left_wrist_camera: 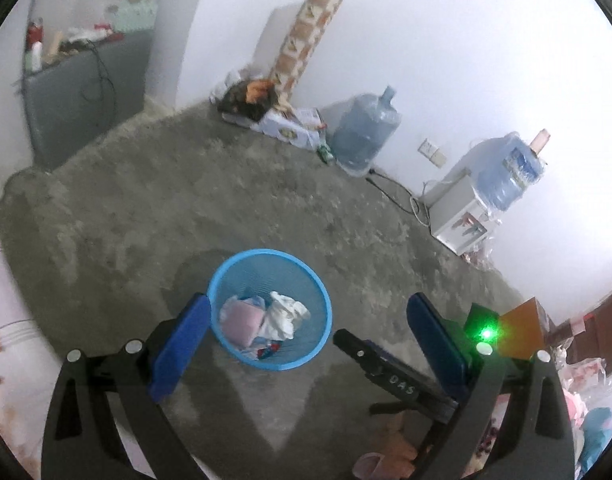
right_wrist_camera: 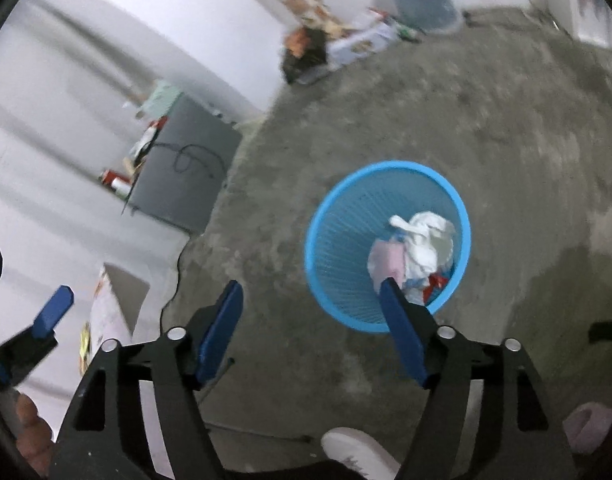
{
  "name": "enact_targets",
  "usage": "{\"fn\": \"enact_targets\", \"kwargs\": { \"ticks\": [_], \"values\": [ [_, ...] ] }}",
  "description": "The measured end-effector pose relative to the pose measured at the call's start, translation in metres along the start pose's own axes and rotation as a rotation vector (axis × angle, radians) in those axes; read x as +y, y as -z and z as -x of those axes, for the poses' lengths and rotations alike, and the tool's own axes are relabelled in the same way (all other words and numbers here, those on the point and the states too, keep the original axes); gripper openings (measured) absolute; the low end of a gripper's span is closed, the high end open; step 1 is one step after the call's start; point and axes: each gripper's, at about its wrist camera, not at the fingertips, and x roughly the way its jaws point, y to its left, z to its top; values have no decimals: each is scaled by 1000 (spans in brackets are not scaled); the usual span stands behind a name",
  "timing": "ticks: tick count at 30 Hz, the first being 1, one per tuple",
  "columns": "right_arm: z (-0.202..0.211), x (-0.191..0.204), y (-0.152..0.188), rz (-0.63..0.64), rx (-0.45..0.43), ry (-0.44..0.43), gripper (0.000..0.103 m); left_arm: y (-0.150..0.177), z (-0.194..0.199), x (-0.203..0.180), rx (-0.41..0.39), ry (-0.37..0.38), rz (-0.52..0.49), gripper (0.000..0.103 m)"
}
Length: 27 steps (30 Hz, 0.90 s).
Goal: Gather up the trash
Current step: 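Move both tools back over the table toward the white drink bottle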
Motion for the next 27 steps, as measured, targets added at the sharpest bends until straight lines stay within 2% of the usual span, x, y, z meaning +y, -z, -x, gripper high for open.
{"fn": "enact_targets", "kwargs": {
  "ticks": [5, 10, 13, 17, 27],
  "values": [
    [17, 47, 20, 159, -4, -29, 79, 21, 75, 15, -80, -47, 11, 96],
    [23, 93, 44, 295, -1, -61, 82, 52, 143, 43, -142, -103, 94, 96],
    [31, 119, 57, 381, -10, -76, 87, 72, 180, 57, -181, -145, 128, 96],
    [38, 147, 76, 470, -25, -87, 93, 102, 238, 71, -270, -204, 158, 96],
    [55, 209, 131, 653, -35, -59, 95, 166, 326, 103, -395, -267, 284, 96]
  ]
}}
